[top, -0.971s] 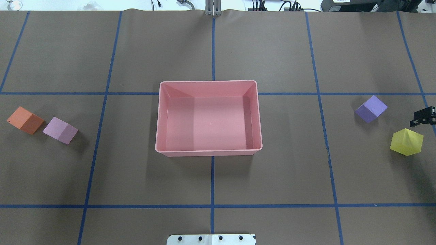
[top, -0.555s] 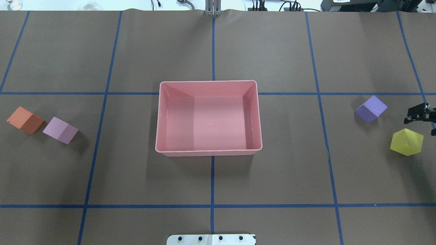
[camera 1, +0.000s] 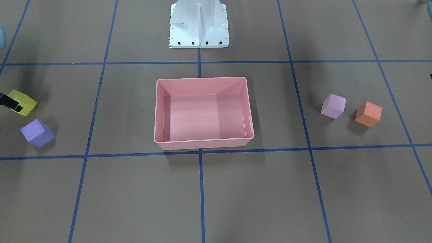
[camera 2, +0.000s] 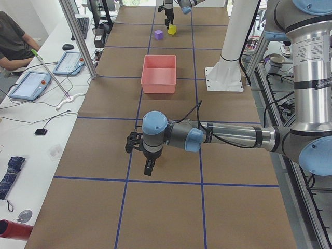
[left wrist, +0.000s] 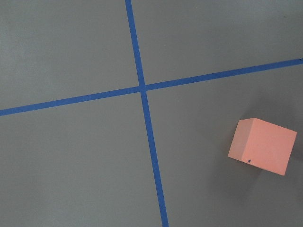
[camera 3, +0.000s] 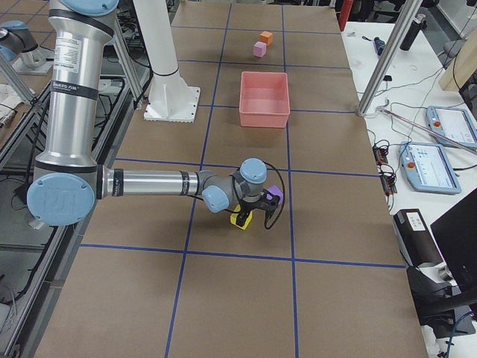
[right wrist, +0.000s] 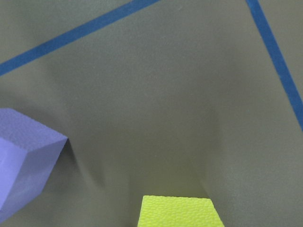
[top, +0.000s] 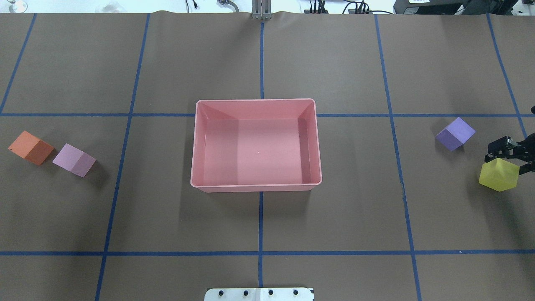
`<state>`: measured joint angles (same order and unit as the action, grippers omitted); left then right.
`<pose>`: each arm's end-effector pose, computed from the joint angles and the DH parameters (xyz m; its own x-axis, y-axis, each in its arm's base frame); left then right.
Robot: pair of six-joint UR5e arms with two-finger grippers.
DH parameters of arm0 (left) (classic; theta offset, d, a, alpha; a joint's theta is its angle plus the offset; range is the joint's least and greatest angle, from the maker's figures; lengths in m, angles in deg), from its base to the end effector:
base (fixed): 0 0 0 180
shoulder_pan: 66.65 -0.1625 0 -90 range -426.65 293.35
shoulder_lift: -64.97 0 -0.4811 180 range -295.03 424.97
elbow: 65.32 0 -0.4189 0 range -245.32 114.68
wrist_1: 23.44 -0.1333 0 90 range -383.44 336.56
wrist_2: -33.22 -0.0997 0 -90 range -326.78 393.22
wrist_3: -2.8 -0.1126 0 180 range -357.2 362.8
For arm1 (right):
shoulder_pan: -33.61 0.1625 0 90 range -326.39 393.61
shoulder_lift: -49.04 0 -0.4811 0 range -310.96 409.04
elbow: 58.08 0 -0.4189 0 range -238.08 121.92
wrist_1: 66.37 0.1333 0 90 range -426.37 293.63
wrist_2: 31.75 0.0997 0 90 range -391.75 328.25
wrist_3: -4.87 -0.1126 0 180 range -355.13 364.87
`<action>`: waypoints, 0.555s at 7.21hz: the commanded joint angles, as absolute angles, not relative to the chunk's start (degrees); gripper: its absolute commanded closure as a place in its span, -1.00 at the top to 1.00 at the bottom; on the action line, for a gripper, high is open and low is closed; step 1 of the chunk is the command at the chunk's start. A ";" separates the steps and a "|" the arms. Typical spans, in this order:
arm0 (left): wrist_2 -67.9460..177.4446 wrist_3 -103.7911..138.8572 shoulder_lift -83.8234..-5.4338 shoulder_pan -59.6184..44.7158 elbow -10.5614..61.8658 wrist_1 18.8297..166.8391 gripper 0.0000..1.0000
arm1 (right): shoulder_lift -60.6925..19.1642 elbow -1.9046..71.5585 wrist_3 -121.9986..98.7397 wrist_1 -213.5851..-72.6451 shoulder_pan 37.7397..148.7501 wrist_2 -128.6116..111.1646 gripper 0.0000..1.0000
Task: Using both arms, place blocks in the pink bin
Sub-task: 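Lower the right gripper onto the yellow cube and close it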
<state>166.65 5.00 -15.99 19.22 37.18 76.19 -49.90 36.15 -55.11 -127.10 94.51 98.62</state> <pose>-0.0227 -0.4610 0.6694 0.7153 0.1701 -0.6778 -0.0427 0.9787 0.2006 -0.1754 -0.4392 0.7087 0.6505 0.3850 0.6546 -0.2417 0.9221 -0.3021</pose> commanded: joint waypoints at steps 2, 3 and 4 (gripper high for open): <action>166.81 5.09 -15.89 19.14 37.51 76.14 1.00 | -50.54 36.40 -54.63 -127.10 93.03 97.81 -0.88; 166.98 8.57 -16.24 18.96 37.86 76.31 1.00 | -50.45 37.01 -54.54 -127.10 93.11 98.24 -1.00; 169.42 15.48 -17.29 16.70 37.87 79.53 1.00 | -50.62 41.28 -54.80 -127.80 93.55 98.94 -1.00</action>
<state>167.57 9.34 -16.42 18.42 37.74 77.13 -50.51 37.86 -54.64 -127.27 93.22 98.29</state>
